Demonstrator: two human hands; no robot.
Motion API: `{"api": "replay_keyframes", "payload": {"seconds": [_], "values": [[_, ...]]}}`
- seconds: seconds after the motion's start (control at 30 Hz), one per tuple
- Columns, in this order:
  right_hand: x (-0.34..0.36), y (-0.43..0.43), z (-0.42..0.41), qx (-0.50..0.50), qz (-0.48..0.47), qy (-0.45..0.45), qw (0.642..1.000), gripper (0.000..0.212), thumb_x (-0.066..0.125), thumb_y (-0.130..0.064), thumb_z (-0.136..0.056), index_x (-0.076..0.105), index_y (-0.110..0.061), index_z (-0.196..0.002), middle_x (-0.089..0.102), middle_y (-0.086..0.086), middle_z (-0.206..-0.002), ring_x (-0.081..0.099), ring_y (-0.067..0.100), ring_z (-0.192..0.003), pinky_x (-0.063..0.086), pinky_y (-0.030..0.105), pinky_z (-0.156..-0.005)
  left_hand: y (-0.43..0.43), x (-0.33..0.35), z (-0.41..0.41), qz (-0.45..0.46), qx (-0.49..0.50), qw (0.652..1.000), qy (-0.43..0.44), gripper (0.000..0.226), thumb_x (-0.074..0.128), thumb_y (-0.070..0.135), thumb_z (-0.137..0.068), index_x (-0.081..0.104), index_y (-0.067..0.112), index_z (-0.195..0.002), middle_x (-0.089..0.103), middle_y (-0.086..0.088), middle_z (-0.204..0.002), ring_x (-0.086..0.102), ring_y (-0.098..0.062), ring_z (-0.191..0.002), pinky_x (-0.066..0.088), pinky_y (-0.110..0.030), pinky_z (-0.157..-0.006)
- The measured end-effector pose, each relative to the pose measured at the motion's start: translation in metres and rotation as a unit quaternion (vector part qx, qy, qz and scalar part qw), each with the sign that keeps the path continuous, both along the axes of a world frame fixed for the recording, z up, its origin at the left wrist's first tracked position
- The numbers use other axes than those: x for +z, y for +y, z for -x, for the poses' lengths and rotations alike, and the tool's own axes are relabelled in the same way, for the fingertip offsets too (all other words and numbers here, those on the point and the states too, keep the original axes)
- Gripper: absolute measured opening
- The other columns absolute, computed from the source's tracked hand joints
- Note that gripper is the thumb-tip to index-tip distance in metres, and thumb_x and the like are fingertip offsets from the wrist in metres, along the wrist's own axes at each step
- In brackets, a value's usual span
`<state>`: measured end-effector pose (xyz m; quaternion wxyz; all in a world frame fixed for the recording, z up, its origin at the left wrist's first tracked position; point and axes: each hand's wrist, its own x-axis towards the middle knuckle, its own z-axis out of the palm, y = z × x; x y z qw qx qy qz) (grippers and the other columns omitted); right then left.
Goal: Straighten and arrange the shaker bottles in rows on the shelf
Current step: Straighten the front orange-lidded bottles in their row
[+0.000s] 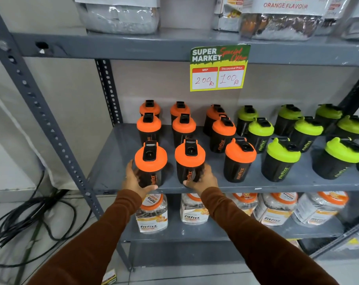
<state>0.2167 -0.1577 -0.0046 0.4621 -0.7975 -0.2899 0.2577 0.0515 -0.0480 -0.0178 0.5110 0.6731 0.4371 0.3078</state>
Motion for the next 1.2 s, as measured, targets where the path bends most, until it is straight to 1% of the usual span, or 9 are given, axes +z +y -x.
{"api": "replay_keyframes", "payload": {"seconds": [0.1,0.23,0.37,0.43,0.57,0.77,0.93,1.03,1.2], "values": [[0.000,0.001,0.000,0.000,0.016,-0.012,1.000,0.075,0.079,-0.014,-0.067,0.035,-0.011,-0.128,0.053,0.014,-0.132,0.048,0.033,-0.123,0.038,0.043,-0.105,0.002,-0.004,0.002,0.024,0.013,1.000,0.000,0.107,0.075,-0.008,-0.062,0.007,0.017,-0.141,0.037,-0.022,-0.140,0.039,-0.035,-0.126,0.031,-0.051,-0.107],[-0.003,0.003,0.000,-0.001,0.028,-0.022,0.999,0.070,0.077,-0.015,-0.069,0.037,-0.010,-0.126,0.054,0.014,-0.131,0.049,0.033,-0.122,0.037,0.044,-0.105,0.006,-0.008,0.005,0.033,0.011,0.999,0.002,0.105,0.074,-0.007,-0.064,0.008,0.019,-0.140,0.037,-0.024,-0.139,0.039,-0.035,-0.126,0.031,-0.051,-0.107],[-0.005,0.005,-0.002,-0.004,0.032,-0.023,0.999,0.065,0.077,-0.014,-0.070,0.040,-0.010,-0.123,0.056,0.014,-0.129,0.051,0.033,-0.121,0.040,0.045,-0.106,0.009,-0.007,0.008,0.040,0.001,0.999,-0.009,0.101,0.070,-0.012,-0.066,0.006,0.013,-0.140,0.035,-0.026,-0.140,0.038,-0.035,-0.126,0.030,-0.049,-0.107],[-0.005,0.005,-0.002,-0.002,0.035,-0.027,0.999,0.064,0.077,-0.013,-0.069,0.040,-0.009,-0.122,0.056,0.014,-0.128,0.051,0.033,-0.120,0.041,0.045,-0.105,0.009,-0.007,0.008,0.034,-0.002,0.999,-0.005,0.106,0.073,-0.011,-0.062,0.006,0.012,-0.140,0.034,-0.026,-0.140,0.037,-0.035,-0.127,0.030,-0.047,-0.107],[-0.004,0.005,-0.002,0.000,0.036,-0.027,0.999,0.066,0.078,-0.013,-0.067,0.040,-0.009,-0.121,0.054,0.014,-0.129,0.049,0.033,-0.121,0.038,0.043,-0.104,0.006,-0.009,0.000,0.009,-0.002,1.000,0.024,0.113,0.082,-0.001,-0.054,0.009,0.015,-0.139,0.037,-0.021,-0.140,0.038,-0.035,-0.127,0.032,-0.052,-0.106],[-0.006,0.009,-0.002,-0.003,0.032,-0.010,0.999,0.073,0.079,-0.013,-0.066,0.036,-0.010,-0.125,0.051,0.015,-0.132,0.046,0.034,-0.124,0.037,0.045,-0.106,0.007,-0.010,-0.007,0.001,0.028,0.999,0.039,0.105,0.081,0.004,-0.058,0.014,0.017,-0.137,0.043,-0.020,-0.136,0.042,-0.038,-0.123,0.034,-0.055,-0.104],[-0.010,0.013,-0.001,-0.014,0.036,-0.013,0.999,0.083,0.085,-0.020,-0.058,0.036,-0.011,-0.125,0.051,0.015,-0.131,0.044,0.034,-0.123,0.037,0.047,-0.107,0.009,-0.013,-0.002,-0.004,0.044,0.998,0.040,0.102,0.081,0.006,-0.058,0.017,0.017,-0.136,0.042,-0.019,-0.137,0.042,-0.037,-0.124,0.035,-0.054,-0.104],[-0.011,0.016,-0.001,-0.023,0.037,-0.003,0.999,0.081,0.085,-0.020,-0.058,0.038,-0.012,-0.124,0.050,0.015,-0.131,0.043,0.034,-0.124,0.037,0.049,-0.107,0.010,-0.015,-0.002,-0.006,0.044,0.998,0.034,0.101,0.081,0.005,-0.058,0.018,0.017,-0.136,0.042,-0.018,-0.138,0.041,-0.037,-0.124,0.035,-0.054,-0.104],[-0.013,0.017,-0.003,-0.012,0.043,-0.008,0.999,0.077,0.084,-0.022,-0.060,0.040,-0.013,-0.123,0.050,0.015,-0.129,0.044,0.034,-0.123,0.038,0.047,-0.107,0.011,-0.015,-0.002,-0.005,0.046,0.999,0.026,0.100,0.081,0.004,-0.058,0.019,0.017,-0.135,0.042,-0.018,-0.138,0.042,-0.038,-0.124,0.035,-0.055,-0.104]]}}
